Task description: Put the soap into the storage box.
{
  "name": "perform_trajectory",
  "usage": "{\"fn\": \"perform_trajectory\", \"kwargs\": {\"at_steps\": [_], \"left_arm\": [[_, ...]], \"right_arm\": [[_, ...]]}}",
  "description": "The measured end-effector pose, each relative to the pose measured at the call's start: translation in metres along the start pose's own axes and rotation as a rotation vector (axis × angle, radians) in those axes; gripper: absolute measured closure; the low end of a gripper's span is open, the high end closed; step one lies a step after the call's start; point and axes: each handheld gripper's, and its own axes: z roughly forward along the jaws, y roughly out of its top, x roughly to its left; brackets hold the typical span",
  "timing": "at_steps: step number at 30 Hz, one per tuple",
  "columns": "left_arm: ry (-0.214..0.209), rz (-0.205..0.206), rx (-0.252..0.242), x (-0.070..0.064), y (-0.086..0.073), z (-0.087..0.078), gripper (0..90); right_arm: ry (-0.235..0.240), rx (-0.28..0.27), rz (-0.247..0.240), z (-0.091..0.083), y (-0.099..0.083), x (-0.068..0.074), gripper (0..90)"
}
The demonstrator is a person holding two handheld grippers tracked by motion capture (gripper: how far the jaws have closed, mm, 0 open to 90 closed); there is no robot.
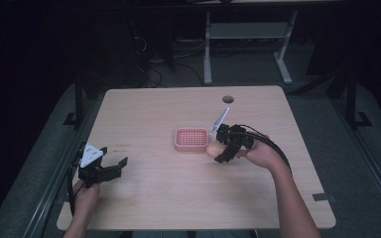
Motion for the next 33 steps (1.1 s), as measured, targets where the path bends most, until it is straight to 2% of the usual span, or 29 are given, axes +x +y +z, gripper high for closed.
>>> {"fn": "perform_trajectory", "kwargs": {"at_steps": [5, 11, 19, 26, 33], "left_arm": [[0.0, -0.001, 0.001, 0.0, 0.0, 0.0, 14.2], [-0.002, 0.003, 0.0, 0.0, 0.0, 0.001, 14.2], [-0.001, 0.002, 0.001, 0.0, 0.0, 0.001, 14.2], [0.001, -0.006, 0.0, 0.0, 0.0, 0.001, 14.2], [-0.001, -0.001, 0.0, 0.0, 0.0, 0.001, 14.2]], "right_arm": [[0.008, -0.019, 0.002, 0.001, 0.005, -0.003, 32.1], [0.015, -0.006, -0.01, 0.006, 0.012, -0.004, 32.0], [0.018, -0.025, -0.019, 0.005, 0.025, -0.009, 32.0], [0.017, 0.009, -0.046, 0.009, 0.039, -0.011, 32.0], [0.017, 0.022, -0.051, 0.011, 0.047, -0.015, 32.0]]}}
